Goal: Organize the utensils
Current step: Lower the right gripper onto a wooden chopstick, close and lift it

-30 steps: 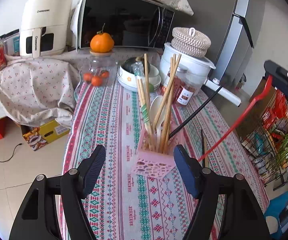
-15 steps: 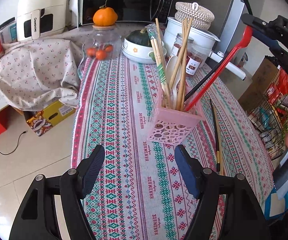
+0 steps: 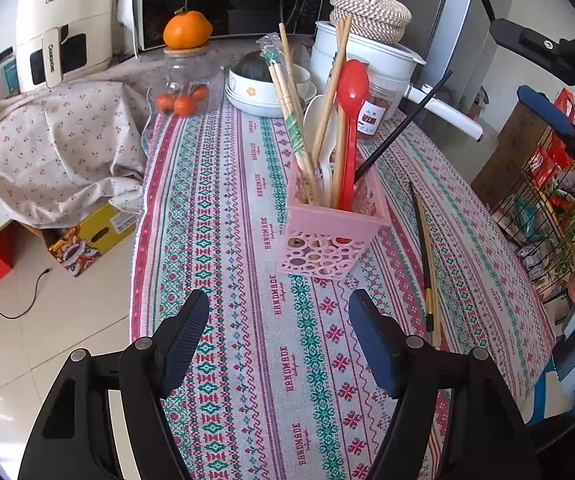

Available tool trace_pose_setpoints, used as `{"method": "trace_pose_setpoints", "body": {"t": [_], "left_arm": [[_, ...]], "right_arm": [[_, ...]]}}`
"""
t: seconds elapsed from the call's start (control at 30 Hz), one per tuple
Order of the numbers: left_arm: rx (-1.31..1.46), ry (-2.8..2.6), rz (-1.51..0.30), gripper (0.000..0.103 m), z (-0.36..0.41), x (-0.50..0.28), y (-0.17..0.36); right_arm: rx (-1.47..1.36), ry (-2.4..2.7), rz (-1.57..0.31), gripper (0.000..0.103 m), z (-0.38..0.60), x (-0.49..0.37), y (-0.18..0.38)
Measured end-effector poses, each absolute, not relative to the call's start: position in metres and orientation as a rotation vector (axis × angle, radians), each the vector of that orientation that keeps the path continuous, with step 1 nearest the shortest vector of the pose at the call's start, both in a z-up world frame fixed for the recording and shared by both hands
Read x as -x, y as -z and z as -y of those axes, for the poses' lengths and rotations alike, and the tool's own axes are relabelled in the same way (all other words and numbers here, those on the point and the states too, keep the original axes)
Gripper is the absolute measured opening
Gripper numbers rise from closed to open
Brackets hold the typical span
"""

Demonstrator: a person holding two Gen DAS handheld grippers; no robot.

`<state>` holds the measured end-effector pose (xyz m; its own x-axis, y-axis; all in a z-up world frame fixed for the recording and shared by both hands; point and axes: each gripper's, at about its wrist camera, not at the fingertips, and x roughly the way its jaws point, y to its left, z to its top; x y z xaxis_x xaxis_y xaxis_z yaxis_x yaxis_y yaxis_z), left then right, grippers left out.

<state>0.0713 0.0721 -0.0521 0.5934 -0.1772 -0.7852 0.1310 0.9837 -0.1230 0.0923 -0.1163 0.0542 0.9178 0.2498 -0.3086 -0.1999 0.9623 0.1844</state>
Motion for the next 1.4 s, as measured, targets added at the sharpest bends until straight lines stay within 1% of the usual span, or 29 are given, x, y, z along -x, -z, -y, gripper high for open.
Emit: {"method": "trace_pose_setpoints", "body": {"t": [0.1,0.2,0.4,0.47,0.57,0.73,0.9,1.07,1.17,1.37,1.4], "left_arm": [[0.038,0.185,-0.918,0.076,-0.063,-0.070,0.050],[0.019,0.187,-0.917,0.080,-0.052,-0.069,0.048],[-0.001,0.188,-0.923,0.091,-0.034,-0.070,0.048],[-0.011,0.191,-0.920,0.098,-0.028,-0.071,0.049],[-0.032,0.203,-0.929,0.102,-0.018,-0.072,0.052],[-0.057,0.209,-0.962,0.103,-0.005,-0.077,0.062],[-0.051,0.219,-1.011,0.103,-0.001,-0.084,0.074],[-0.045,0.226,-1.042,0.103,-0.002,-0.090,0.080],[-0.058,0.241,-1.059,0.103,-0.001,-0.092,0.082],[-0.061,0.249,-1.068,0.103,0.000,-0.094,0.083],[-0.062,0.250,-1.067,0.103,0.000,-0.094,0.083]], "right_arm": [[-0.141,-0.201,-0.365,0.098,0.134,-0.088,-0.051],[-0.146,-0.173,-0.405,0.102,0.153,-0.086,-0.044],[-0.132,-0.117,-0.505,0.103,0.185,-0.088,-0.029],[-0.126,-0.100,-0.545,0.103,0.194,-0.090,-0.022],[-0.122,-0.076,-0.613,0.103,0.205,-0.095,-0.011],[-0.162,-0.033,-0.741,0.103,0.221,-0.110,0.014],[-0.214,0.002,-0.909,0.103,0.228,-0.132,0.046],[-0.173,0.049,-1.060,0.103,0.222,-0.152,0.083],[-0.152,0.080,-1.107,0.103,0.219,-0.164,0.101],[-0.065,0.177,-1.146,0.103,0.216,-0.181,0.123],[-0.086,0.163,-1.134,0.103,0.218,-0.181,0.124]]}}
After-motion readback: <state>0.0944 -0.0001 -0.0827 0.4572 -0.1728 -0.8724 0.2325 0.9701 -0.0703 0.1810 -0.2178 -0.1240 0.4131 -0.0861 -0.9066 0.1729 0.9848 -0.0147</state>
